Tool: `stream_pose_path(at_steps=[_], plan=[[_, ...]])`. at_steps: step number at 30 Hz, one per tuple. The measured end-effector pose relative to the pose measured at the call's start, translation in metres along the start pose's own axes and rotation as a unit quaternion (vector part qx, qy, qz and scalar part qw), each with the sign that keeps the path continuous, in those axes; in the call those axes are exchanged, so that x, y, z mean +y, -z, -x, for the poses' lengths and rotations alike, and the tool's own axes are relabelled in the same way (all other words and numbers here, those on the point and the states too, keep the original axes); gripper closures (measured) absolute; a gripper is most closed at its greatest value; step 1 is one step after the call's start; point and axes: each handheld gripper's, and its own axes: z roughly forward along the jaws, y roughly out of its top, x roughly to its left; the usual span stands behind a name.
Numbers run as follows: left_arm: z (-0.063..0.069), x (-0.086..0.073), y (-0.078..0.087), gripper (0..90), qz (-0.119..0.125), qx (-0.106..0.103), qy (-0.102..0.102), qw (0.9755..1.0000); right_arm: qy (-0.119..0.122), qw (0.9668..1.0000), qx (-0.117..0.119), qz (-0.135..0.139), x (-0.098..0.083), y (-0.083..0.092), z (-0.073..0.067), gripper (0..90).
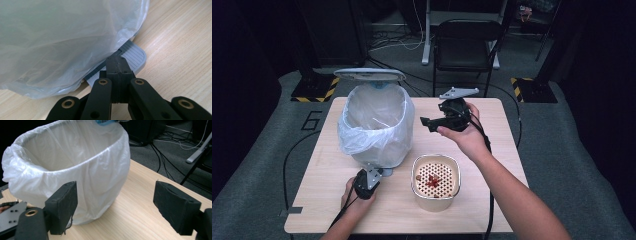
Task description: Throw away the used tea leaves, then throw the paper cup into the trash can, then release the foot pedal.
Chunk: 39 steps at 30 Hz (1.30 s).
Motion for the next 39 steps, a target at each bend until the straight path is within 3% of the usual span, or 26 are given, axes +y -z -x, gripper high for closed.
stream_pose_path(at_steps=[4, 7, 9, 12, 16, 20, 23, 27, 31, 33, 36, 39], plan=[[-0.004, 0.002, 0.004, 85.7, 0.001, -0.005, 0.015, 0.9999, 0.0, 1.0, -0.01, 0.0, -0.008, 0.01, 0.009, 20.8], [-0.008, 0.006, 0.009, 81.3, 0.003, -0.02, 0.027, 0.9994, 0.009, 0.9998, -0.018, 0.001, -0.014, 0.017, 0.014, 22.0], [-0.008, 0.01, 0.014, 81.1, 0.009, -0.022, 0.024, 0.9994, 0.007, 0.9996, -0.025, -0.008, -0.019, 0.021, 0.017, 22.1], [-0.008, 0.018, 0.018, 73.4, -0.007, -0.041, 0.016, 0.999, 0.006, 0.9995, -0.031, -0.008, -0.025, 0.026, 0.021, 23.2], [-0.01, 0.022, 0.029, 67.5, -0.005, -0.053, 0.007, 0.9986, 0.015, 0.9988, -0.044, -0.013, -0.038, 0.035, 0.025, 23.4], [-0.023, 0.018, 0.046, 58.2, -0.002, -0.068, 0.038, 0.9969, 0.007, 0.9985, -0.053, -0.014, -0.055, 0.043, 0.031, 23.4], [-0.034, 0.012, 0.058, 55.3, -0.002, -0.067, 0.059, 0.996, 0.006, 0.9976, -0.067, -0.014, -0.069, 0.051, 0.036, 23.6], [-0.051, 0.002, 0.066, 51.9, -0.012, -0.054, 0.07, 0.996, -0.004, 0.997, -0.076, -0.011, -0.086, 0.06, 0.045, 24.2], [-0.064, -0.011, 0.067, 49.2, -0.02, -0.042, 0.101, 0.9938, -0.02, 0.9959, -0.087, -0.015, -0.107, 0.063, 0.053, 24.1], [-0.07, -0.016, 0.066, 48.2, -0.023, -0.037, 0.104, 0.9936, -0.027, 0.9946, -0.098, -0.018, -0.121, 0.061, 0.058, 24.1], [-0.076, -0.024, 0.063, 47.1, -0.028, -0.034, 0.131, 0.9904, -0.037, 0.9931, -0.107, -0.03, -0.142, 0.057, 0.064, 24.1], [-0.079, -0.031, 0.059, 45.6, -0.035, -0.026, 0.131, 0.9904, -0.045, 0.9915, -0.116, -0.039, -0.159, 0.054, 0.069, 24.1]])
